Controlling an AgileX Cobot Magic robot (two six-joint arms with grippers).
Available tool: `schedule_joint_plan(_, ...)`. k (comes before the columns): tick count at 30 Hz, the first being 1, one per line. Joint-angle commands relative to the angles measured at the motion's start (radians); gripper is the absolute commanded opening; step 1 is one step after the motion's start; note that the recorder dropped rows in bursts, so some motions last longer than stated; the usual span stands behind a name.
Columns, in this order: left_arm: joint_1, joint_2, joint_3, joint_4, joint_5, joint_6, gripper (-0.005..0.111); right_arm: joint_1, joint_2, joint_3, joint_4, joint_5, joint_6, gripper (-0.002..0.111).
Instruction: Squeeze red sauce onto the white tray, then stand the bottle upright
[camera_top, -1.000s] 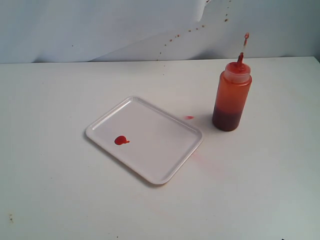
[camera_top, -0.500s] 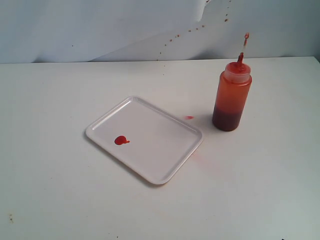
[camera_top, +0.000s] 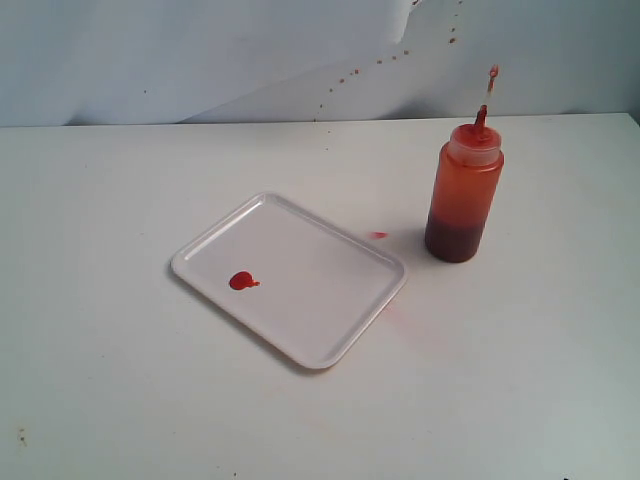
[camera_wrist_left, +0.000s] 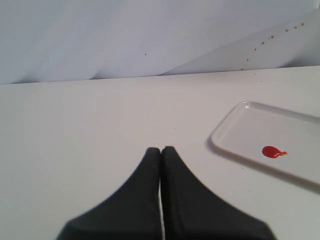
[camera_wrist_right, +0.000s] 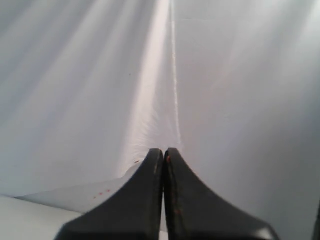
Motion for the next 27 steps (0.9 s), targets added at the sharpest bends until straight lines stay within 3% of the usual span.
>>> schedule_joint_plan(1,-0.004,-0.004,0.005,-0.003,-0.005,0.000,0.000,-0.105,-0.090,0.006,-0.033,-0.016,-0.001,0.000)
schedule_joint_plan(4,-0.004,-0.004,0.005,-0.003,-0.005,0.000,0.000,-0.137,-0.148,0.006,-0.110,-0.045,-0.001,0.000)
schedule_joint_plan(18,-0.004,-0.004,0.005,-0.003,-0.005,0.000,0.000,-0.137,-0.177,0.006,-0.098,-0.052,-0.001,0.000)
schedule_joint_plan(27,-0.004,-0.004,0.005,-0.003,-0.005,0.000,0.000,-0.137,-0.177,0.006,-0.063,0.122,-0.001,0.000)
